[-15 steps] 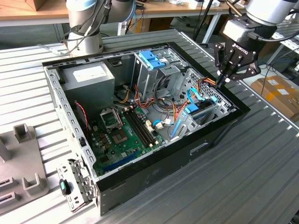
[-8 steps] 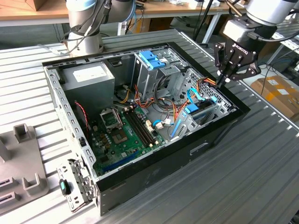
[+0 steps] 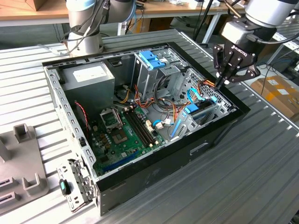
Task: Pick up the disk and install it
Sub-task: 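Insert the second disk wire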
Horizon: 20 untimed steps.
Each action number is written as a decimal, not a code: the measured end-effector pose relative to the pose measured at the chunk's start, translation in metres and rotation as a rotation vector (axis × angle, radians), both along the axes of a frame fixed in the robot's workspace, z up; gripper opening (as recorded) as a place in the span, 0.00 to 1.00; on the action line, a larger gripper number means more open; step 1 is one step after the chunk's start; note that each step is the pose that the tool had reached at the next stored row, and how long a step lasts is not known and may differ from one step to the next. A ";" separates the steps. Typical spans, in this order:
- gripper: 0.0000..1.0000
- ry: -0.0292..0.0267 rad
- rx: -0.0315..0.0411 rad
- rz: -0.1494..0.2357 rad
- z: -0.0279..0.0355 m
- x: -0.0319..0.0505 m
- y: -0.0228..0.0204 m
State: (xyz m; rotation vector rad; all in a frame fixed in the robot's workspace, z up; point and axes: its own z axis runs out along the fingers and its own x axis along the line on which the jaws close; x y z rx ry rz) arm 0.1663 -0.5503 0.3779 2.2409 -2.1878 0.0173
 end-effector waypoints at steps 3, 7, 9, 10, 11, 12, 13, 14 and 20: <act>0.16 -0.0018 -0.0001 0.000 -0.0001 -0.0067 -0.0008; 0.16 -0.0029 -0.0003 -0.014 -0.0019 -0.0116 -0.0012; 0.16 -0.0029 -0.0002 -0.028 -0.0027 -0.0117 -0.0012; 0.16 -0.0029 -0.0002 -0.035 -0.0030 -0.0118 -0.0012; 0.16 -0.0029 -0.0002 -0.048 -0.0038 -0.0119 -0.0012; 0.16 -0.0029 -0.0003 -0.056 -0.0042 -0.0123 -0.0013; 0.16 -0.0029 0.0000 -0.060 -0.0047 -0.0133 -0.0013; 0.16 -0.0029 -0.0002 -0.061 -0.0046 -0.0136 -0.0013; 0.16 -0.0029 -0.0002 -0.061 -0.0046 -0.0137 -0.0012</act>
